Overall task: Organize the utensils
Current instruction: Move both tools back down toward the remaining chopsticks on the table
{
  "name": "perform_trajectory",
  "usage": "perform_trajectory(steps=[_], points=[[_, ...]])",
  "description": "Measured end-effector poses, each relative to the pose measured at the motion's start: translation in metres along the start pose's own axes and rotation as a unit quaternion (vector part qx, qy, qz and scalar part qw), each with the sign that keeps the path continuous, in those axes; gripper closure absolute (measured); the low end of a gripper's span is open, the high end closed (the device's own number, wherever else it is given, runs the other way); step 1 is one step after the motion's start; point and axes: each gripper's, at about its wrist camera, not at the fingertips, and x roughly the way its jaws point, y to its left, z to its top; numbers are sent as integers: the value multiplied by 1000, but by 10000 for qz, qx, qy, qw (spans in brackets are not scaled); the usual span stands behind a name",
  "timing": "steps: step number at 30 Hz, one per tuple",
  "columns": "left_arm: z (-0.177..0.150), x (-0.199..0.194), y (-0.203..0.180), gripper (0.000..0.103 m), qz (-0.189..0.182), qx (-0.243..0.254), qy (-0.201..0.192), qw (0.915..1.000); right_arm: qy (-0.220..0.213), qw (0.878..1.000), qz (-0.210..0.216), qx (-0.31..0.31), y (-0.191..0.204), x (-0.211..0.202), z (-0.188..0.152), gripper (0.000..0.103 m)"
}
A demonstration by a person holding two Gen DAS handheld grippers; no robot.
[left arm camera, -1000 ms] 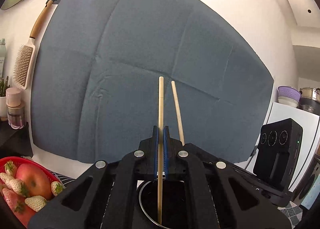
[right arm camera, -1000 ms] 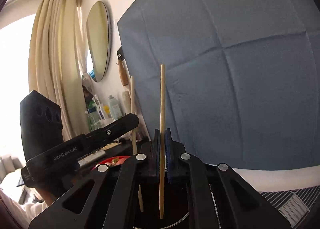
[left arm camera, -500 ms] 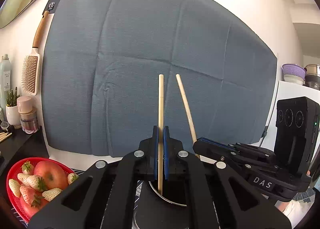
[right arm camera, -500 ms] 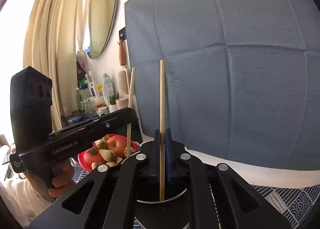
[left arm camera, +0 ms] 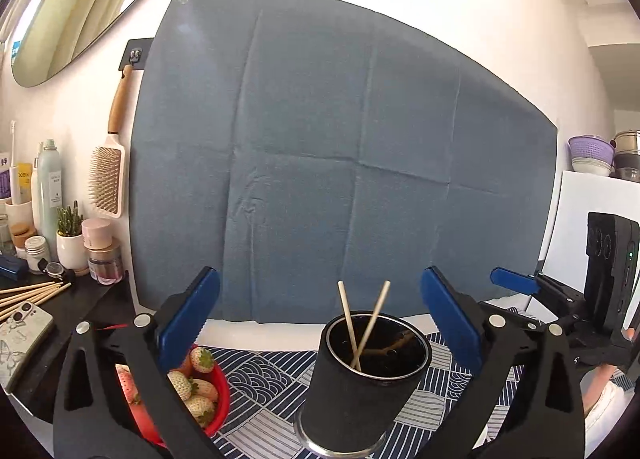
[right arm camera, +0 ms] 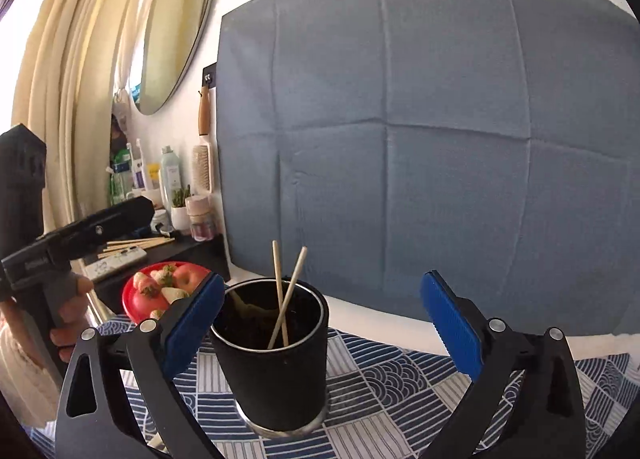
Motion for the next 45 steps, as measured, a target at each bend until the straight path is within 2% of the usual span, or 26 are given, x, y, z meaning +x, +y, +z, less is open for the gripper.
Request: perform_trajectory(steps=[5,14,19,27,37,45], points=[[3,-20,-3,6,177,215,65,9996,74,9999,-130,-76,4,-16,-5,8],[-5,-38,-10,6,220,207,547,9980,156,9991,-369,-98,5,-46,-13,8],[-15,-39,-12,6,234,83,1016,9945,244,9988,-418,-1,1,-59,-20,8],[-39,-31,-10,6,468,-81,1792,9827,577,9963,-636,17,-2,-68,-36,8],[-76,-18,-8,6,293,-501,3031,9512,1363,9871,-840,66,-8,-61,-64,8],[-104,-10,-13,6,273,-786,3966,9142,2047,9757,-719,317,-16,-55,-91,8]])
